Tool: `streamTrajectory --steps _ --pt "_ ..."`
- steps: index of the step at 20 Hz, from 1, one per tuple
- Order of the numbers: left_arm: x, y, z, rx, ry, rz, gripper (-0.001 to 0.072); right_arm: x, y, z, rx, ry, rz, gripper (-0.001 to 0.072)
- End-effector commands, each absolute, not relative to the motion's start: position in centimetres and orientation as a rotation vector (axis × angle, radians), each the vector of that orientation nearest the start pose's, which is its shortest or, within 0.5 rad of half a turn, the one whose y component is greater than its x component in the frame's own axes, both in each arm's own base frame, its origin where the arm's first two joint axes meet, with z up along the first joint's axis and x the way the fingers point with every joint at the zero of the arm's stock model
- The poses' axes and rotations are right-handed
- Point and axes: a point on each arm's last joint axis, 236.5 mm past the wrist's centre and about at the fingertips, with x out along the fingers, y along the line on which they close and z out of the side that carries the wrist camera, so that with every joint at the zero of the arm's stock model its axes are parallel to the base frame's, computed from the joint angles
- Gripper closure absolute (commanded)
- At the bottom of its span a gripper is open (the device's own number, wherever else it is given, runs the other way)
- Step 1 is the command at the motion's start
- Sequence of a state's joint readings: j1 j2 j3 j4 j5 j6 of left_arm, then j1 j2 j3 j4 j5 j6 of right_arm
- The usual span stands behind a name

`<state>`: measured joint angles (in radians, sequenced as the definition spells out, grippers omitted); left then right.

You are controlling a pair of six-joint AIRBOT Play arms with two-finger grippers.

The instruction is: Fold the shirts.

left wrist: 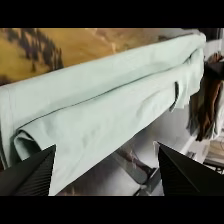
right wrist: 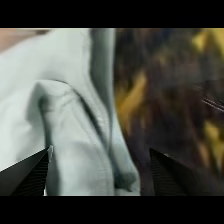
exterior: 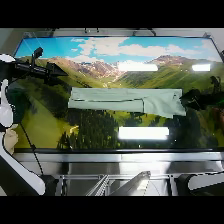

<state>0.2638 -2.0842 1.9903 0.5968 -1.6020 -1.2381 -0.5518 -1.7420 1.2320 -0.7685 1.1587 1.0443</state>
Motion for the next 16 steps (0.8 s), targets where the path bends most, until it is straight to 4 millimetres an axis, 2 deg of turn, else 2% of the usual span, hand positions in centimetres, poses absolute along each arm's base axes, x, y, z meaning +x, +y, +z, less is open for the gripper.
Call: streamTrajectory --steps 1,3,4,5,7,9,10,13,16 --pt "51.5 -7.1 1.8 -0.707 1.237 -0.736 0.0186 42.6 -6.5 -11.1 0.857 1.248 0.235 0.0020" --pt "50.5 -8.9 2.1 -0.685 1.272 -0.783 0.0533 43.0 -3.8 -11.6 0.850 1.263 0.315 0.0021" --pt "50.1 -10.1 2.1 -0.669 1.290 -0.808 0.0663 43.1 -2.5 -11.7 0.837 1.277 0.339 0.0079" --pt "49.7 -11.6 2.0 -0.650 1.304 -0.832 0.0709 43.3 -1.4 -11.7 0.811 1.284 0.364 0.0105" --pt "49.0 -15.2 1.9 -0.604 1.325 -0.882 0.0709 43.6 0.9 -11.3 0.789 1.287 0.421 0.0155" --pt "48.2 -19.4 1.5 -0.542 1.342 -0.926 0.0709 43.1 2.8 -10.5 0.775 1.300 0.500 0.0573" --pt "47.7 -21.5 1.1 -0.500 1.352 -0.941 0.0709 42.6 3.5 -10.0 0.781 1.310 0.539 0.0692" --pt "46.4 -27.3 -2.5 -0.286 1.368 -0.916 0.0693 41.2 3.5 -8.3 0.790 1.335 0.599 0.0695" --pt "44.6 -32.0 -6.9 -0.133 1.410 -0.858 0.0692 39.3 1.5 -5.4 0.757 1.345 0.616 0.0696"
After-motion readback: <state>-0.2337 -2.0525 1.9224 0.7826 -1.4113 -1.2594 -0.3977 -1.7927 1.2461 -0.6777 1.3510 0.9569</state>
